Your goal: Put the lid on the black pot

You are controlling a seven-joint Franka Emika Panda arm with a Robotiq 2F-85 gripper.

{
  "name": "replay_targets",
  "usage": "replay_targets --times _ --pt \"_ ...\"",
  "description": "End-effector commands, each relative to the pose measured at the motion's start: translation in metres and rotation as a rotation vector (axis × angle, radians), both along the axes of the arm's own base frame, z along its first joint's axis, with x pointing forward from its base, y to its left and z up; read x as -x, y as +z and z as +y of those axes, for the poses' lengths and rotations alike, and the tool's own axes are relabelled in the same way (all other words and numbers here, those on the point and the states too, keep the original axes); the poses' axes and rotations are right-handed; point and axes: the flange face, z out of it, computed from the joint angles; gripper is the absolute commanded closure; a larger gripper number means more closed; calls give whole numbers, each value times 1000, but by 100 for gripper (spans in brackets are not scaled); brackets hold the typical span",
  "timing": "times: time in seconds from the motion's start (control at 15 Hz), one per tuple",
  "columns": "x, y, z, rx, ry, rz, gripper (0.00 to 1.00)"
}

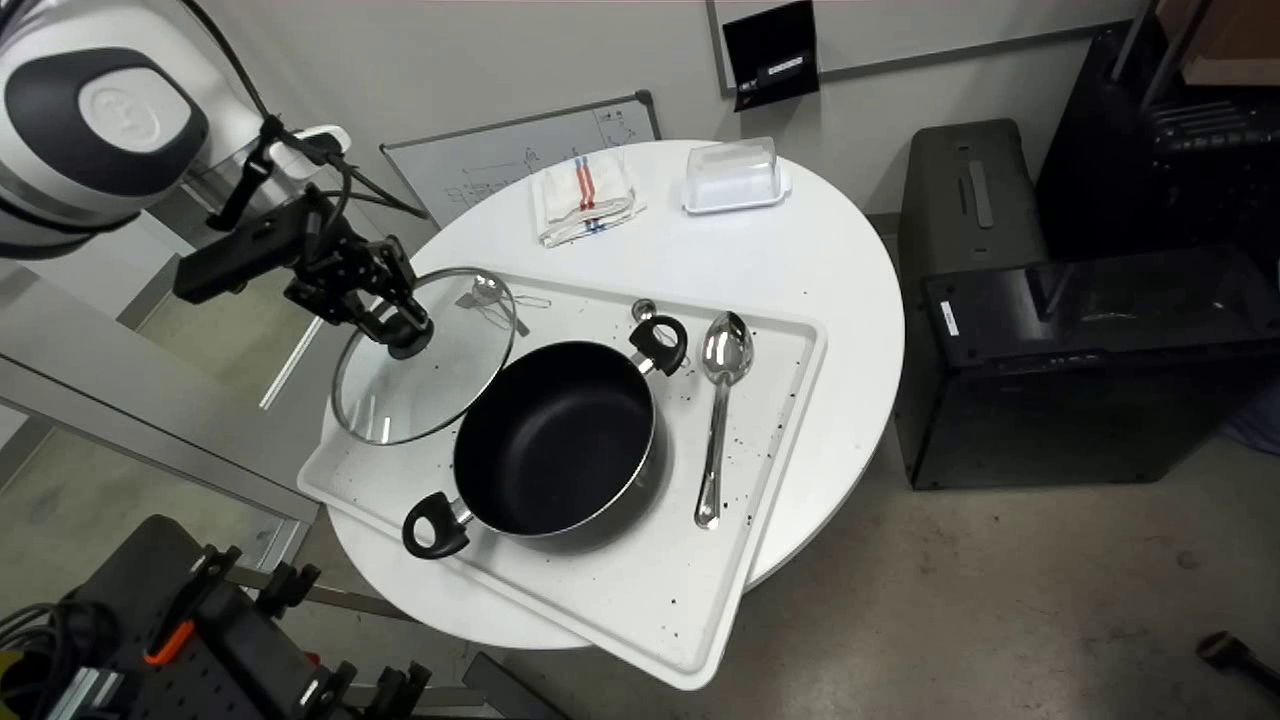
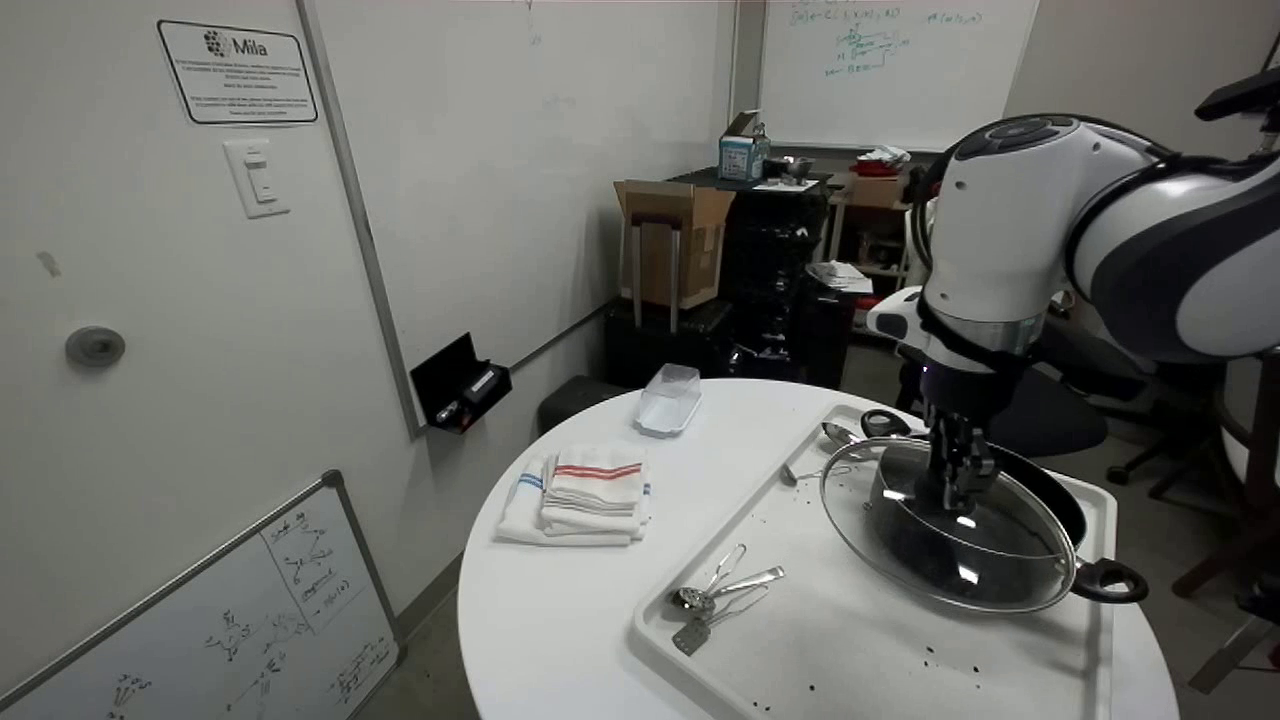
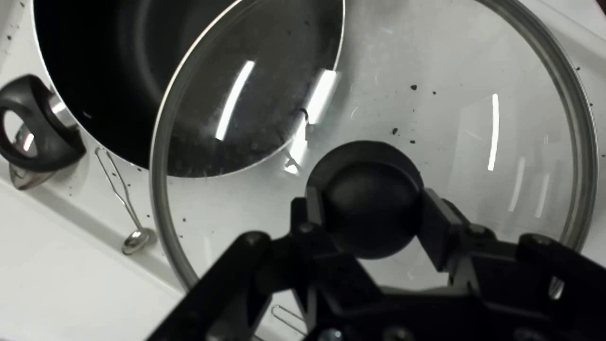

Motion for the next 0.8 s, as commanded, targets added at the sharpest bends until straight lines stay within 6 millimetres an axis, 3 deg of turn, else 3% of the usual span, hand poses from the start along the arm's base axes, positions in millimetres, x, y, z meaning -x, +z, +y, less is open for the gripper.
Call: replay_targets --times 0.0,0.33,0.73 --pt "1 16 -36 -15 -101 -7 75" --pt "-2 17 -88 -29 -264 -12 75" --pt "2 12 -132 -10 -396 -26 75"
